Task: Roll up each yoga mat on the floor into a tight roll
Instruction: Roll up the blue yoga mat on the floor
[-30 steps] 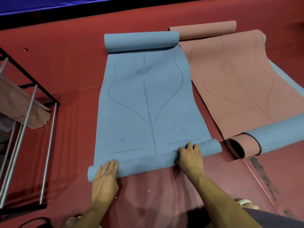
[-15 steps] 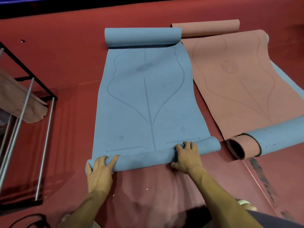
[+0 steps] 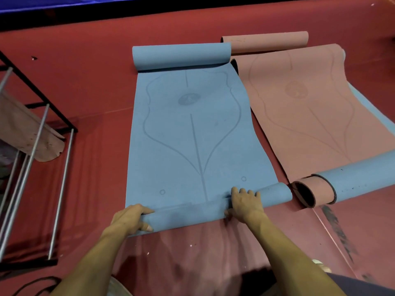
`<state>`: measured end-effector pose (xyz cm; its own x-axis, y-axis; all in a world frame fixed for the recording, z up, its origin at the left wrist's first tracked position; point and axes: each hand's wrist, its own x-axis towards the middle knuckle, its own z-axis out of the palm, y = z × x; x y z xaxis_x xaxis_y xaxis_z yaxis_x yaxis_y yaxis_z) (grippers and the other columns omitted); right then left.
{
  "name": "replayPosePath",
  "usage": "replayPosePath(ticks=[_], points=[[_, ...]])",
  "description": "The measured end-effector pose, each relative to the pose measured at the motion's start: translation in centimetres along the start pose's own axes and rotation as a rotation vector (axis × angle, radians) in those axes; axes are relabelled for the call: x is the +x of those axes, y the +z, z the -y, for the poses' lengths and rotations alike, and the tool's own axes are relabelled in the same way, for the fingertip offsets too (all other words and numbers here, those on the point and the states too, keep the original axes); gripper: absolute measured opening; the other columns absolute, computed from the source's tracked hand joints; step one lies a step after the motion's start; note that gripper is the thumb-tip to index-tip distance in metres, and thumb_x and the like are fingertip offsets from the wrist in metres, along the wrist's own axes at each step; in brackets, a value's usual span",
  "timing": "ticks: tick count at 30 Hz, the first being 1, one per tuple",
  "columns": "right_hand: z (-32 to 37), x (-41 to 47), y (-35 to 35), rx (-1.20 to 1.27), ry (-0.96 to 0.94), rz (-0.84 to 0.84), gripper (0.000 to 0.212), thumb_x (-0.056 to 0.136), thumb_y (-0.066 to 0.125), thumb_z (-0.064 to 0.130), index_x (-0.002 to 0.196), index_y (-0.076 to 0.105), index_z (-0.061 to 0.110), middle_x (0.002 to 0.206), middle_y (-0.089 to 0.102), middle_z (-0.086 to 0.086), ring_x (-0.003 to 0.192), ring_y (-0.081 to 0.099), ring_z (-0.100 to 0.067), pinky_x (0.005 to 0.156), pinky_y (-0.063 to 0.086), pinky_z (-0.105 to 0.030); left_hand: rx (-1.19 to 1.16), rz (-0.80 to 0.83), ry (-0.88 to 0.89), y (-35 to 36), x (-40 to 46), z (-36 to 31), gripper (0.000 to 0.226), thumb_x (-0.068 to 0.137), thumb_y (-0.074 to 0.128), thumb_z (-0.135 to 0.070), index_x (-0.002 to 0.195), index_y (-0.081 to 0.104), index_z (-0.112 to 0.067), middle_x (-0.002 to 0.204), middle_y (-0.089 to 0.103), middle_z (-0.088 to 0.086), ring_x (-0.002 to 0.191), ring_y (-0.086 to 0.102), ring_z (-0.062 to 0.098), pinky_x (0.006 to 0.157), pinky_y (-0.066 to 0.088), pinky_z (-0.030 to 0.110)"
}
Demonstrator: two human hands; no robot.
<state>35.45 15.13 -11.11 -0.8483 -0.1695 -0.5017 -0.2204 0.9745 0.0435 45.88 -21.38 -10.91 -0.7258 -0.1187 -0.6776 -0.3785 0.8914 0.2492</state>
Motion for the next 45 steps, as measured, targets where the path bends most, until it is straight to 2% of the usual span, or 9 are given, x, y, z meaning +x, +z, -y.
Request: replayPosePath(ticks=[5,10,15,19,25,28,34,38,45], points=[[0.8,0.6,0.7,0.034,0.011,-0.033,0.044,0.093,0.062,0.051,0.121,0.048,0.020,0.125,0.058,-0.006,0.122,0.047,-0.035,0.114,0.030,-0.055,0.071,-0.246,-0.018,0.0,-0.1,0.1,0.073,0.053,0.092,-0.057,0.120,0.063,-0.057,0.107,0.061,-0.023,0.113,0.057,0.005,0.092,0.048,0.039],[1.4,1.2,0.6,0.009,0.089,-0.159,0.038,0.091,0.061,0.054,0.115,0.064,0.024,0.143,0.040,-0.016,0.117,0.040,-0.035,0.107,0.035,-0.049,-0.020,-0.346,0.001,0.0,0.3,-0.4,0.042,0.065,0.092,-0.035,0.093,0.062,-0.041,0.092,0.064,-0.022,0.092,0.060,0.000,0.077,0.042,0.030],[1.3,1.4,-0.2,0.034,0.046,-0.143,0.041,0.095,0.058,0.054,0.126,0.056,0.027,0.131,0.043,-0.009,0.121,0.039,-0.033,0.104,0.039,-0.048,-0.024,-0.286,-0.075,-0.4,0.5,-1.7,0.037,0.077,0.083,-0.023,0.105,0.066,-0.041,0.103,0.069,-0.023,0.102,0.065,0.008,0.077,0.045,0.029],[1.9,1.1,-0.7,0.069,0.037,-0.132,0.034,0.097,0.057,0.044,0.123,0.052,0.022,0.133,0.046,-0.011,0.134,0.037,-0.036,0.105,0.042,-0.052,0.160,-0.315,-0.238,1.0,0.4,-5.8,0.030,0.087,0.059,-0.005,0.108,0.066,-0.025,0.113,0.066,0.000,0.105,0.066,0.028,0.086,0.051,0.035],[1.9,1.4,-0.6,0.107,-0.003,-0.065,0.041,0.092,0.056,0.051,0.117,0.062,0.019,0.136,0.047,-0.015,0.140,0.032,-0.043,0.113,0.033,-0.052,0.281,-0.323,-0.263,4.2,0.7,-6.8,0.047,0.087,0.056,0.007,0.125,0.061,-0.021,0.122,0.061,-0.003,0.118,0.056,0.025,0.091,0.049,0.042],[2.0,1.2,-0.6,0.095,-0.019,-0.061,0.058,0.074,0.070,0.065,0.109,0.063,0.019,0.131,0.042,-0.015,0.135,0.035,-0.045,0.112,0.033,-0.051,0.124,-0.304,-0.174,4.6,1.2,-6.6,0.056,0.083,0.053,0.000,0.132,0.049,-0.028,0.127,0.058,-0.010,0.118,0.044,0.030,0.101,0.039,0.054],[2.1,1.4,0.1,0.038,-0.040,-0.170,0.060,0.079,0.076,0.059,0.119,0.059,0.018,0.121,0.046,-0.007,0.115,0.046,-0.035,0.107,0.037,-0.048,0.067,-0.260,-0.099,5.7,1.7,-6.4,0.060,0.079,0.067,-0.044,0.129,0.035,-0.031,0.133,0.044,-0.012,0.131,0.033,0.040,0.111,0.019,0.072],[2.5,1.4,-0.1,0.028,-0.031,-0.203,0.057,0.083,0.076,0.054,0.119,0.052,0.016,0.117,0.050,-0.005,0.107,0.052,-0.031,0.104,0.040,-0.048,0.127,-0.420,-0.070,5.7,1.8,-6.1,0.057,0.075,0.083,-0.055,0.123,0.056,-0.041,0.138,0.048,-0.007,0.127,0.036,0.025,0.109,0.027,0.061],[2.5,1.4,0.3,0.074,-0.046,-0.249,0.053,0.086,0.071,0.054,0.119,0.061,0.014,0.124,0.049,-0.010,0.117,0.044,-0.034,0.113,0.034,-0.048,0.202,-0.562,0.058,4.8,2.2,-4.9,0.061,0.068,0.086,-0.063,0.120,0.070,-0.035,0.102,0.058,-0.007,0.098,0.053,0.021,0.081,0.048,0.037]])
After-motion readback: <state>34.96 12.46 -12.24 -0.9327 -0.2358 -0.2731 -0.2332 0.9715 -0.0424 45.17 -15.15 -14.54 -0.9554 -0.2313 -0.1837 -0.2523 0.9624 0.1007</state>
